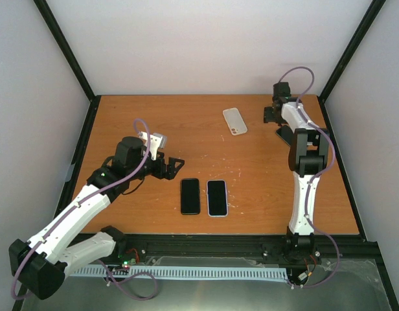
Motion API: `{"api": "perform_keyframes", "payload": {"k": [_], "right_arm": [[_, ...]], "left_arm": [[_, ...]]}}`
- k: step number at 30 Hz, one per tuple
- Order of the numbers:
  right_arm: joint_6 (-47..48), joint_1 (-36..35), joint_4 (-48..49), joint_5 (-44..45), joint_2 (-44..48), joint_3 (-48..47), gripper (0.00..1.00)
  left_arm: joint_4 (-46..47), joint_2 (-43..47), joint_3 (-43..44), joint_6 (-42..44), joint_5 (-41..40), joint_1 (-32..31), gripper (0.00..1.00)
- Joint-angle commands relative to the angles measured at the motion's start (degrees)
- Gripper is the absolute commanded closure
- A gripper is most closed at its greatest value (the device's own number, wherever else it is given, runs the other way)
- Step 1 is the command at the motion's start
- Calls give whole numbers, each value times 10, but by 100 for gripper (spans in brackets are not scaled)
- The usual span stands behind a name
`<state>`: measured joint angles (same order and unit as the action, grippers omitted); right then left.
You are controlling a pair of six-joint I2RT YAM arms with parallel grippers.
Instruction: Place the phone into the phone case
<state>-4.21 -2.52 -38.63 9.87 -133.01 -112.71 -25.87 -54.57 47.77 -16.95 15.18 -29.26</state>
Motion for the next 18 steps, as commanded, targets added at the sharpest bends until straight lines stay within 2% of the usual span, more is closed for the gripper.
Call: {"api": "perform_keyframes", "payload": {"k": [1, 5, 10, 18], "right_arm": [[39, 49, -59, -28, -3, -21, 20], [23, 80, -60, -63, -8, -25, 7], [-19, 110, -50, -149, -25, -24, 6], [-38, 117, -33, -221, -56, -40, 6]], "left_arm": [[-4, 5, 22, 17, -1, 4, 0], [-4, 6, 21, 17, 0, 5, 1], [-3, 8, 22, 19, -2, 5, 1], [-3, 11, 21, 19, -6, 7, 0]]}}
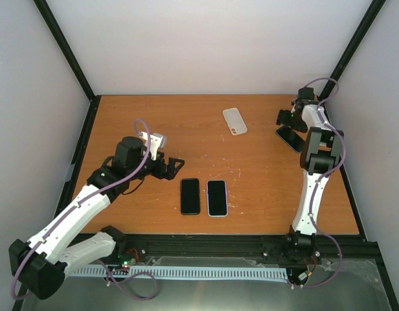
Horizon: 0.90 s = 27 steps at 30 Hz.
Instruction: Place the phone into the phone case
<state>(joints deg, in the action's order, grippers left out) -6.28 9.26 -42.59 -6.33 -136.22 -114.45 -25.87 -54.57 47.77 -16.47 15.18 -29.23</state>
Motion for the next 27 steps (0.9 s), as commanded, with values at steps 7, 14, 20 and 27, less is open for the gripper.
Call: {"api": "perform_keyframes", "payload": {"k": [7, 14, 20, 27], "right_arm": [[-21, -22, 22, -112, -7, 29, 10], [-61, -75, 87, -128, 114, 227, 14], [-103, -139, 113, -121, 220, 407, 16], [-108, -163, 98, -32, 323, 461, 26]], "left_arm": [[-5, 14, 19, 13, -11, 29, 0], [-1, 22, 15, 12, -13, 38, 1], [-3, 26, 14, 11, -15, 40, 1], [-1, 29, 12, 10, -13, 39, 0]]}}
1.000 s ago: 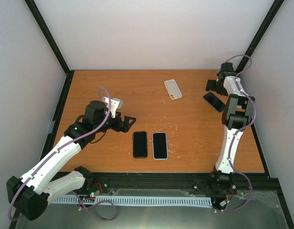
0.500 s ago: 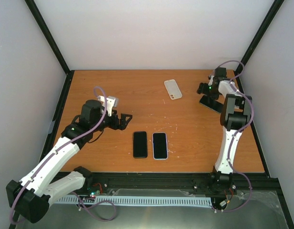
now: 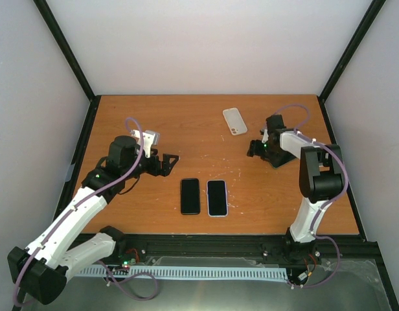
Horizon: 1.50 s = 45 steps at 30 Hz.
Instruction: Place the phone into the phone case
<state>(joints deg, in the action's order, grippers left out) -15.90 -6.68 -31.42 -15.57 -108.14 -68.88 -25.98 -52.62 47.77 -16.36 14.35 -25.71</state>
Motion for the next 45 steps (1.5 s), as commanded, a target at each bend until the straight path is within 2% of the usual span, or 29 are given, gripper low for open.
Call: {"api": "perform_keyframes", "payload": {"k": [1, 5, 9, 14, 19, 24, 27, 31, 36, 37, 40, 45], "right_arm": [[-4, -5, -5, 71, 45, -7, 31], [17, -5, 35, 95, 11, -87, 54], [19, -6, 36, 109, -71, -191, 67], [23, -12, 17, 106, -170, -317, 70], [39, -29, -3, 102, -244, -401, 69], [54, -55, -80, 162, -326, -507, 69], [50, -59, -97, 174, -346, -527, 69], [46, -61, -109, 178, -345, -526, 77], [52, -68, -125, 180, -325, -504, 97], [52, -69, -125, 181, -315, -489, 97], [45, -89, -117, 192, -262, -420, 97], [-14, -127, -92, 204, -112, -215, 97]], "left_arm": [[0, 10, 12, 9, -6, 4, 1], [-1, 11, 12, 9, -11, 4, 0], [-2, 13, 11, 8, -23, 4, 0], [-3, 14, 11, 7, -29, 5, 0], [-3, 16, 9, 7, -28, 5, 1], [-1, 16, 9, 8, -28, 5, 0], [-1, 16, 10, 9, -24, 5, 0], [0, 16, 9, 9, -25, 6, 1], [0, 16, 9, 9, -26, 6, 0], [0, 16, 9, 9, -26, 6, 1], [0, 17, 9, 9, -25, 6, 1], [0, 18, 8, 8, -24, 6, 1]]}}
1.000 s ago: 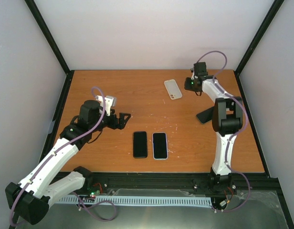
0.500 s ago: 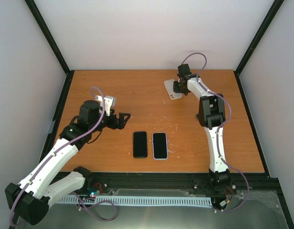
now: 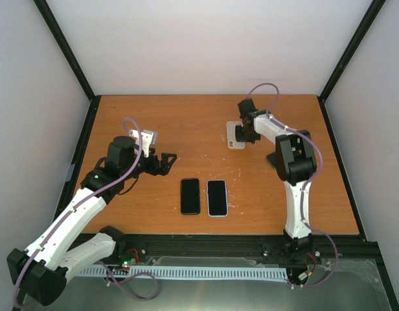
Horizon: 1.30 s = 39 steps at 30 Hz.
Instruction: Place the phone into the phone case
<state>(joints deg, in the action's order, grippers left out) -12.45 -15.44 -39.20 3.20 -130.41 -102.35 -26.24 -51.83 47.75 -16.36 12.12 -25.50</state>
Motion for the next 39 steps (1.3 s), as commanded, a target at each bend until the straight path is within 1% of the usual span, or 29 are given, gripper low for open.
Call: {"api": "perform_keyframes", "payload": {"k": [1, 4, 6, 8, 11, 14, 17, 19, 20, 22, 24, 27, 29, 31, 33, 39], "right_arm": [[-67, -49, -8, 21, 145, 169, 97], [-141, -81, -4, 36, 237, 285, 97], [-172, -103, -14, 63, 275, 340, 97], [-185, -121, -22, 83, 306, 385, 97], [-190, -130, -14, 108, 349, 449, 97], [-194, -130, -16, 128, 377, 492, 97], [-186, -131, -2, 108, 389, 511, 97], [-193, -130, -4, 108, 391, 512, 94], [-198, -130, -6, 110, 393, 510, 90], [-210, -130, -11, 121, 403, 505, 77], [-227, -127, -14, 140, 414, 497, 61], [-255, -104, -21, 168, 421, 481, 49], [-283, -77, -31, 181, 419, 466, 37], [-317, -46, -39, 181, 414, 451, 27], [-354, -16, -47, 171, 403, 432, 22], [-481, 54, -71, 177, 354, 375, 14]], "left_arm": [[3, 11, 9, 9, -2, 4, 0], [4, 15, 8, 8, -1, 4, 0], [5, 16, 7, 9, 2, 4, 0], [5, 15, 8, 9, 5, 4, 1], [4, 13, 8, 9, 7, 4, 1], [4, 14, 7, 8, 3, 5, 0], [3, 14, 8, 8, -2, 4, 0], [2, 14, 8, 8, -5, 5, 0], [2, 14, 8, 8, -8, 5, 0], [2, 14, 7, 8, -9, 4, 1], [2, 13, 8, 8, -10, 4, 0], [2, 13, 8, 8, -9, 5, 1], [2, 13, 7, 7, -8, 5, 1], [2, 12, 7, 7, -7, 5, 0], [3, 11, 7, 7, -5, 5, 0], [1, 14, 7, 7, -11, 5, 1]]}}
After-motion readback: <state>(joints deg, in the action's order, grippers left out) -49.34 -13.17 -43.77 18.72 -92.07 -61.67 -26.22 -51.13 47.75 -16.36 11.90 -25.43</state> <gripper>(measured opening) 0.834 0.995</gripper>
